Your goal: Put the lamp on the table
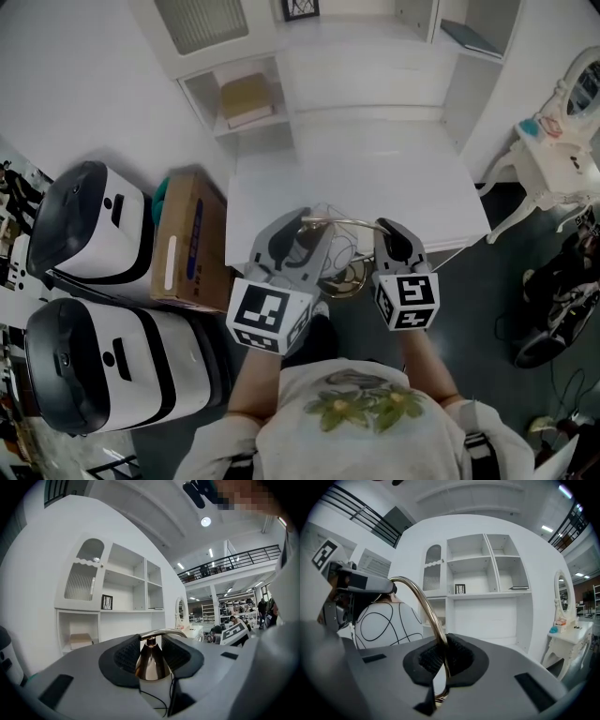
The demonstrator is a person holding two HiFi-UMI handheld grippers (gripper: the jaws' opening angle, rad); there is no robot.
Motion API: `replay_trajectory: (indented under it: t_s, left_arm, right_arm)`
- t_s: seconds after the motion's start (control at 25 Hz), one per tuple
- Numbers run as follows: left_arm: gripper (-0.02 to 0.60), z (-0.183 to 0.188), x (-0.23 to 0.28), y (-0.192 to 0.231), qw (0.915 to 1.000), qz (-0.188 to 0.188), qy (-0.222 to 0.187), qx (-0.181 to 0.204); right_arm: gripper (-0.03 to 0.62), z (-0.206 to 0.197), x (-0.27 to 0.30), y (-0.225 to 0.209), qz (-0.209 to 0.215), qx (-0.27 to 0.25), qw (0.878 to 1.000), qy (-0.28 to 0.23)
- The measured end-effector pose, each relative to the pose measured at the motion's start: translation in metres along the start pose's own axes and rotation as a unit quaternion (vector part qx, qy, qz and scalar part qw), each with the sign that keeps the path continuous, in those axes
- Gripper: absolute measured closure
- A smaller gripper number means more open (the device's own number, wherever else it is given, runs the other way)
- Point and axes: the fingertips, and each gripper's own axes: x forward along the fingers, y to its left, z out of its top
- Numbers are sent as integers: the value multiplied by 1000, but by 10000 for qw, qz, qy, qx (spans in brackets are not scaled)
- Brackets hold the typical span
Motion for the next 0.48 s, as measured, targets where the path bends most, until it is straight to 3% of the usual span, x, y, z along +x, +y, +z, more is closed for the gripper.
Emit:
replay_trajectory:
  t_s: [0.48]
  left_arm:
    - [420,17,66,79,9996,-226,-101,107]
  right_arm:
    - [566,25,100,-15,-224,9,9997,-60]
